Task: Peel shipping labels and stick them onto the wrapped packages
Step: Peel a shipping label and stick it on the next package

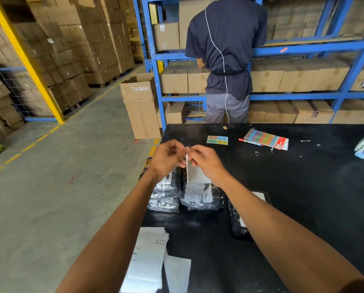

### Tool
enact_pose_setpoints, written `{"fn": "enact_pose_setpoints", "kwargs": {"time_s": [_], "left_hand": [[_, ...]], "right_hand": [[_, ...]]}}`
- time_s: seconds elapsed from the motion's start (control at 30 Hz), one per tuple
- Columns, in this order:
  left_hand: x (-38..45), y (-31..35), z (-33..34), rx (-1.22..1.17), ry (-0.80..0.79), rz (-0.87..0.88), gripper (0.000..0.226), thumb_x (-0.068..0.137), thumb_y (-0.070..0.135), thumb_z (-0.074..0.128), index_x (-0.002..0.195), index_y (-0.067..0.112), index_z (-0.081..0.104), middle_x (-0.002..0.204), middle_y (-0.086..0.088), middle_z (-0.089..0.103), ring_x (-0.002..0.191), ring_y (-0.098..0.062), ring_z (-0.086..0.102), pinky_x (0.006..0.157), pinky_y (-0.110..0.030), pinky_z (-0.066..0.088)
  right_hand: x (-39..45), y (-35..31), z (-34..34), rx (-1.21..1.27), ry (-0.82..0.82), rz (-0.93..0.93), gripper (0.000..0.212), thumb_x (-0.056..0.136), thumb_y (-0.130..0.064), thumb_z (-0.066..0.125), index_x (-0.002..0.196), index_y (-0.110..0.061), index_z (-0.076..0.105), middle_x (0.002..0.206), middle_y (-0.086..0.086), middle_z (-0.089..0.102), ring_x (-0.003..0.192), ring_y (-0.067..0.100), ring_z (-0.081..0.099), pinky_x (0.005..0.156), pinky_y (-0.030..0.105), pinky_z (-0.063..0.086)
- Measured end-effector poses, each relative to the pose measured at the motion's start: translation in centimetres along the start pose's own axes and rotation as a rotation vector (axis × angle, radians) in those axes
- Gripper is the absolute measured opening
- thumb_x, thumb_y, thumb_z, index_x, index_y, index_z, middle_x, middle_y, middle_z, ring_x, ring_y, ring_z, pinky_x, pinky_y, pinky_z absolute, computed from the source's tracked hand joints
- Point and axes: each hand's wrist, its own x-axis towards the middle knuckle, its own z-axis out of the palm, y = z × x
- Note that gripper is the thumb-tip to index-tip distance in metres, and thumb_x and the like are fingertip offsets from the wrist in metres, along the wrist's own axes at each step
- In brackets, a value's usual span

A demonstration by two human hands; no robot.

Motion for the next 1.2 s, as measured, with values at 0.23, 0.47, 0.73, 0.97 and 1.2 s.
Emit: {"fn": "enact_pose_setpoints", "kwargs": {"time_s": [0.23, 0.47, 0.73, 0.97, 1.2], "left_hand": [[-0.2, 0.4, 0.1, -0.098, 0.024, -0.051, 0.018, 0.092, 0.009, 0.065, 0.095, -0.008, 0.063, 0.083, -0.024, 0.072, 0.075, -0.031, 0.072, 0.071, -0.039, 0.062], [-0.5, 1.1, -0.1, -0.146, 0.009, -0.093, 0.011, 0.090, 0.003, 0.065, 0.093, -0.007, 0.063, 0.073, -0.013, 0.071, 0.063, -0.017, 0.070, 0.064, -0.030, 0.061], [-0.5, 1.3, 0.4, -0.246, 0.044, -0.150, 0.010, 0.094, -0.002, 0.056, 0.090, -0.004, 0.066, 0.076, -0.017, 0.073, 0.072, -0.029, 0.074, 0.070, -0.035, 0.062], [-0.2, 1.6, 0.3, -0.478, 0.186, -0.208, 0.007, 0.090, 0.000, 0.063, 0.085, 0.000, 0.067, 0.068, -0.011, 0.071, 0.064, -0.019, 0.071, 0.068, -0.030, 0.062], [-0.2, 1.3, 0.4, -0.393, 0.150, -0.144, 0.007, 0.091, 0.003, 0.063, 0.087, 0.002, 0.069, 0.074, -0.011, 0.071, 0.066, -0.018, 0.070, 0.065, -0.025, 0.059]], "right_hand": [[-0.1, -0.3, -0.2, -0.148, 0.001, -0.057, 0.013, 0.095, -0.008, 0.057, 0.089, -0.006, 0.068, 0.063, -0.010, 0.062, 0.061, 0.007, 0.055, 0.072, 0.021, 0.047], [0.0, -0.3, -0.3, -0.264, 0.002, -0.104, 0.011, 0.094, -0.015, 0.061, 0.093, -0.010, 0.070, 0.065, 0.000, 0.063, 0.064, 0.012, 0.058, 0.070, 0.033, 0.049], [-0.1, -0.7, -0.2, -0.227, 0.044, -0.040, 0.011, 0.092, -0.008, 0.057, 0.087, -0.007, 0.068, 0.066, -0.006, 0.065, 0.062, 0.003, 0.058, 0.072, 0.021, 0.049], [0.0, -0.7, 0.1, 0.036, 0.197, 0.112, 0.017, 0.098, -0.015, 0.050, 0.086, -0.015, 0.062, 0.079, 0.001, 0.066, 0.069, 0.011, 0.060, 0.070, 0.026, 0.044], [0.6, -1.2, 0.3, -0.002, 0.218, 0.051, 0.014, 0.094, -0.032, 0.062, 0.104, -0.024, 0.068, 0.104, -0.002, 0.070, 0.096, 0.016, 0.068, 0.082, 0.032, 0.055]]}}
